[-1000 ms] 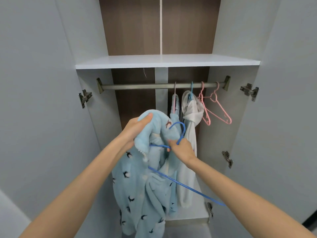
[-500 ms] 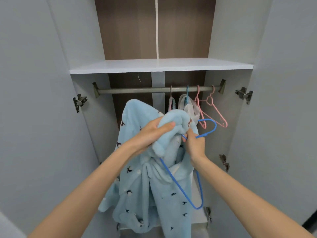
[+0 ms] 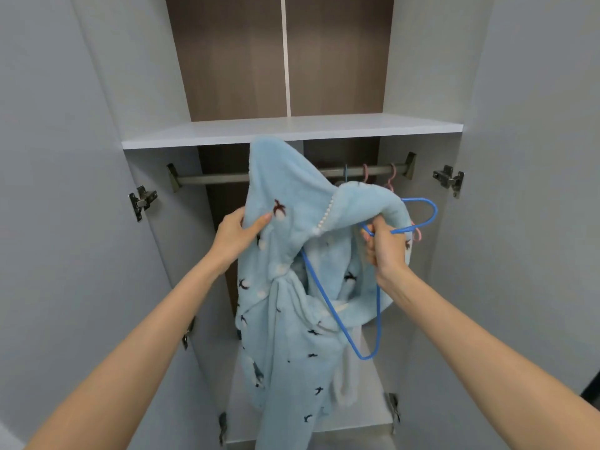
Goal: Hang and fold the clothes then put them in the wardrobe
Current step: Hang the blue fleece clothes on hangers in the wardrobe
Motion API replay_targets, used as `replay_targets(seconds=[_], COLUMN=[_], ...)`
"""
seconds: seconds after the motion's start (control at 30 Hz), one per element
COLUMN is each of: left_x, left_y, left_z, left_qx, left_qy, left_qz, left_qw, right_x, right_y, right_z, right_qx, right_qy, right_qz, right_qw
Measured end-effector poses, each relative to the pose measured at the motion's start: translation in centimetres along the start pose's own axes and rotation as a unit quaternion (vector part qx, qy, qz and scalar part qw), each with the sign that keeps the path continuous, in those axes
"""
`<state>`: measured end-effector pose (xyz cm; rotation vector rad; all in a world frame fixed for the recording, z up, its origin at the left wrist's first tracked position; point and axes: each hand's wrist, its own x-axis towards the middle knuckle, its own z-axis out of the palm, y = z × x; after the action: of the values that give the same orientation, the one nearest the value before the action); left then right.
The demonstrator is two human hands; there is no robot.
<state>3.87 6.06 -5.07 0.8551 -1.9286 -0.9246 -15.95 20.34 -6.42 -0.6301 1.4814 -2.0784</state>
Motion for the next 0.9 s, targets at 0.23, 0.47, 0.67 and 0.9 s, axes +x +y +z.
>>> replay_targets(seconds=[0.23, 0.47, 0.67, 0.9], left_x=[0.0, -0.7, -2.0, -2.4], left_y=[0.5, 1.6, 1.1, 1.1], left_z=[1.4, 2.8, 2.6, 0.1], left_qx=[0.099, 0.079, 0.036, 0.082], left_qy=[0.170, 0.157, -0.005, 0.022], left_qz=[0.098, 0.127, 0.159, 0.094], left_qw=[0.976, 0.976, 0.987, 0.992], right_x=[0.1, -0.7, -0.4, 0.4], right_y=[1.1, 3.8, 4.9, 3.0], right_z=[-1.5, -1.3, -0.6, 0.2], right_qx=[-0.120, -0.156, 0.019, 0.041], right_qy=[0.051, -0.072, -0.026, -0.042], right_qz=[-0.035, 0.049, 0.153, 0.108], right_qw=[0.991, 0.984, 0.988, 0.992])
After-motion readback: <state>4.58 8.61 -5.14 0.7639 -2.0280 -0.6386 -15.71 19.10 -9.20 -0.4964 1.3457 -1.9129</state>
